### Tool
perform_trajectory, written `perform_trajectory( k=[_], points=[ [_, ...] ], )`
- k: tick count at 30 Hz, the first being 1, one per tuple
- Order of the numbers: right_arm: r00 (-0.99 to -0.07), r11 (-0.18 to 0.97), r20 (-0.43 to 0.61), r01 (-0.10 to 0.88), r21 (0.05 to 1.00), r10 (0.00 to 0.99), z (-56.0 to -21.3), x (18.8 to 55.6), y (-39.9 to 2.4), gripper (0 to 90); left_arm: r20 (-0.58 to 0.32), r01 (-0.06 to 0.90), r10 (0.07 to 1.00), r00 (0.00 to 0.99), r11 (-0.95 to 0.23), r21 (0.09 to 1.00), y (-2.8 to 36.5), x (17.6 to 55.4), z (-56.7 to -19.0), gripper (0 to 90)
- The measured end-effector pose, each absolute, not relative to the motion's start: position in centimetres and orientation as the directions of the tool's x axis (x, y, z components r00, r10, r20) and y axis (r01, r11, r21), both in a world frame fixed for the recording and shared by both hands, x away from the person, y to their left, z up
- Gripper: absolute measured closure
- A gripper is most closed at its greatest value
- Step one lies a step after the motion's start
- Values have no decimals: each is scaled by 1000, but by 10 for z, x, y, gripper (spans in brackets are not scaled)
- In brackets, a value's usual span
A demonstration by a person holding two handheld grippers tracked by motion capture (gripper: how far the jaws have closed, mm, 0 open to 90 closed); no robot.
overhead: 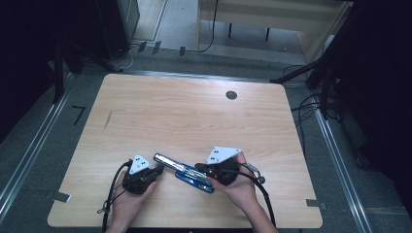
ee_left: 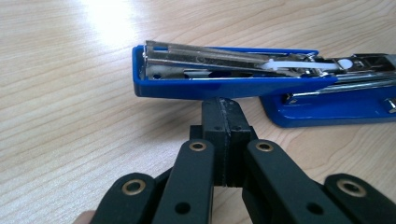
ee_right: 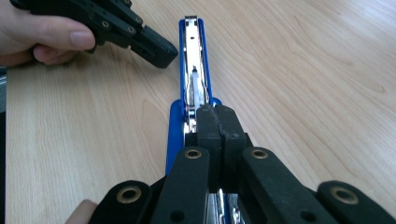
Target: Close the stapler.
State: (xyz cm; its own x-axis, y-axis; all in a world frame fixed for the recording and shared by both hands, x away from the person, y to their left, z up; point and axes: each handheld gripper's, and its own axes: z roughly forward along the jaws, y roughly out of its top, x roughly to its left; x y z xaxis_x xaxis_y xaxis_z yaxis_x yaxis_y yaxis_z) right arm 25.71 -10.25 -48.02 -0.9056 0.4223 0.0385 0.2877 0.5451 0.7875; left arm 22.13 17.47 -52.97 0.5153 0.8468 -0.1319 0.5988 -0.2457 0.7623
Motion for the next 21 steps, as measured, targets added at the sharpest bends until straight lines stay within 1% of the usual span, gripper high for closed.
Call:
perform_trajectory(
  k=[6, 13, 21],
  points=[
    [-911, 553, 41, 284, 783, 410, -477, 260, -93, 900, -130, 601, 847, 515, -248, 760, 174, 223, -531, 900],
    [-908, 560, 62, 308, 769, 413, -480, 265, -83, 900, -156, 624, 851, 501, -230, 747, 175, 226, -532, 900],
    [-912, 570, 68, 310, 761, 405, -482, 271, -70, 900, -176, 643, 852, 492, -220, 733, 174, 231, -533, 900]
  ],
)
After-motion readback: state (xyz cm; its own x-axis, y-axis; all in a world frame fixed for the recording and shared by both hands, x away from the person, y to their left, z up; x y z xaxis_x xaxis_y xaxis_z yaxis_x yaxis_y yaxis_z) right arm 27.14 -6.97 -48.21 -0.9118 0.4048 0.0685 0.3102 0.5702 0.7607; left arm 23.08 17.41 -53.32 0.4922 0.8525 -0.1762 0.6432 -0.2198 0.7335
